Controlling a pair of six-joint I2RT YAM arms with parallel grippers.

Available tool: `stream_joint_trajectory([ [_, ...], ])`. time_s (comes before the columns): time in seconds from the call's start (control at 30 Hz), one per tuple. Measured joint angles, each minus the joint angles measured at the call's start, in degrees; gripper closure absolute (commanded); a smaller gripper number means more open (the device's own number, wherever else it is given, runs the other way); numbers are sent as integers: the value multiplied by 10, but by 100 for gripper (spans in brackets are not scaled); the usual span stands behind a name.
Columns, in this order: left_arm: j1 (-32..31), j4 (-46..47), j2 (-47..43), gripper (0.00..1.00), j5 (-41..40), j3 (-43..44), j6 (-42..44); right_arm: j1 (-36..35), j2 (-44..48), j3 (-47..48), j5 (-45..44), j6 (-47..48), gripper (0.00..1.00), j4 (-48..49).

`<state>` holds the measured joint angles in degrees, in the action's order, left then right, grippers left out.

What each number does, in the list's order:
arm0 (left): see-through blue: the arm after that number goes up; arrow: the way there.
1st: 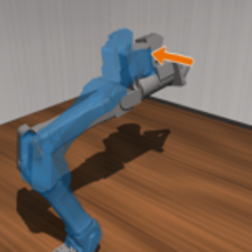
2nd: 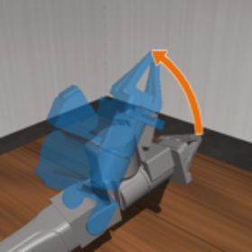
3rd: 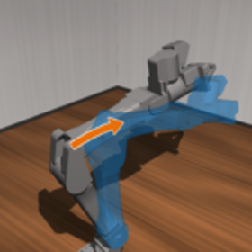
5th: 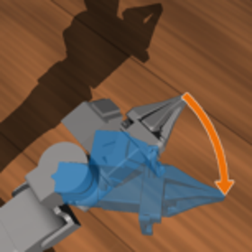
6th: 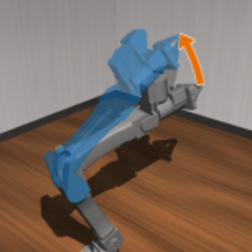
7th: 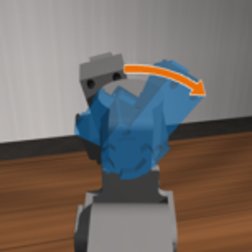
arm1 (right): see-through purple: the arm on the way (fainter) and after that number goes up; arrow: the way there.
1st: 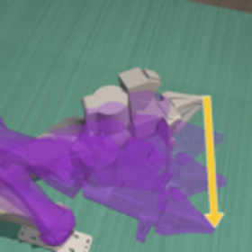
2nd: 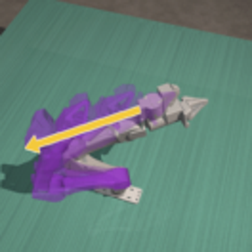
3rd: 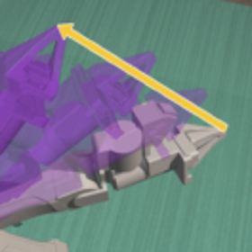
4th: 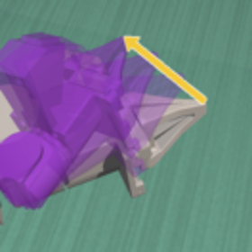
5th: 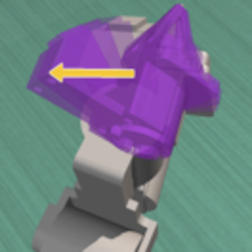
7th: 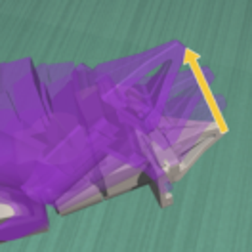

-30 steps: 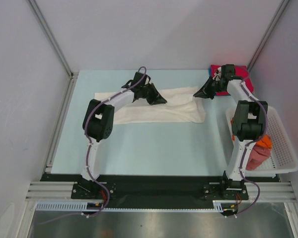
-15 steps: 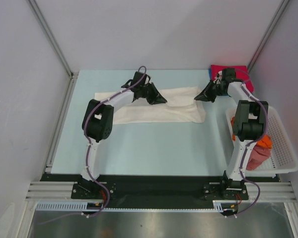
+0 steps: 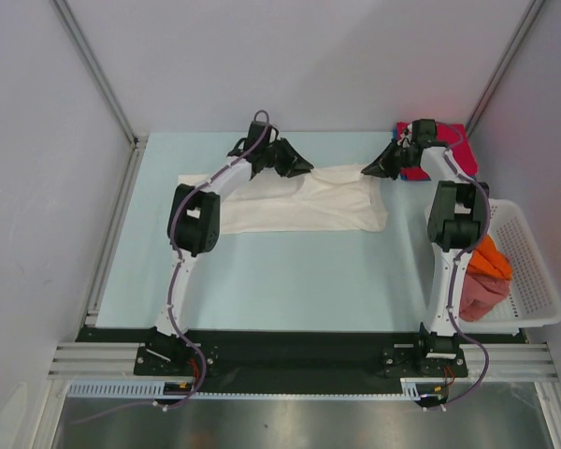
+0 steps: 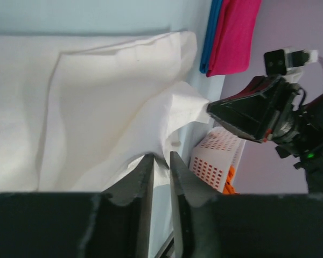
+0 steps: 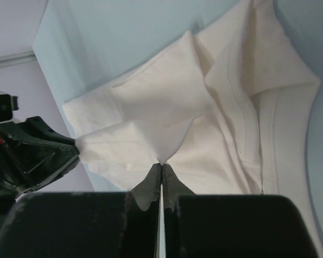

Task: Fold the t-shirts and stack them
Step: Fold the tshirt

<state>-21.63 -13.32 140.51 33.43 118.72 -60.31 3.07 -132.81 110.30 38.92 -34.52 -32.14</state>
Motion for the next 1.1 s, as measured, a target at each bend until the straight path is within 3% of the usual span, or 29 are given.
stream_joint_trajectory([
  [0.13,2,-5,28,52,-2,9,-6,0,-28,39,0,-10,72,2],
  [0.27,8,-47,30,44,-19,10,13,5,-51,83,-7,1,50,-24],
  [0.37,18,-90,20,42,-45,10,53,14,-53,115,-25,26,43,-69],
  [0.47,32,-131,-7,43,-70,5,92,23,-36,118,-40,54,41,-102],
  [0.57,42,-160,-55,49,-93,-8,131,30,10,63,-55,78,42,-118],
  [0.7,44,-167,-149,55,-110,-70,174,22,108,-78,-66,96,47,-121],
  [0.8,23,-160,-196,59,-108,-120,194,-3,167,-172,-73,102,58,-113],
  [0.93,-19,-152,-198,59,-102,-171,210,-36,194,-243,-82,108,58,-103],
  [1.1,-33,-160,-188,60,-92,-225,228,-34,194,-264,-96,118,61,-100],
])
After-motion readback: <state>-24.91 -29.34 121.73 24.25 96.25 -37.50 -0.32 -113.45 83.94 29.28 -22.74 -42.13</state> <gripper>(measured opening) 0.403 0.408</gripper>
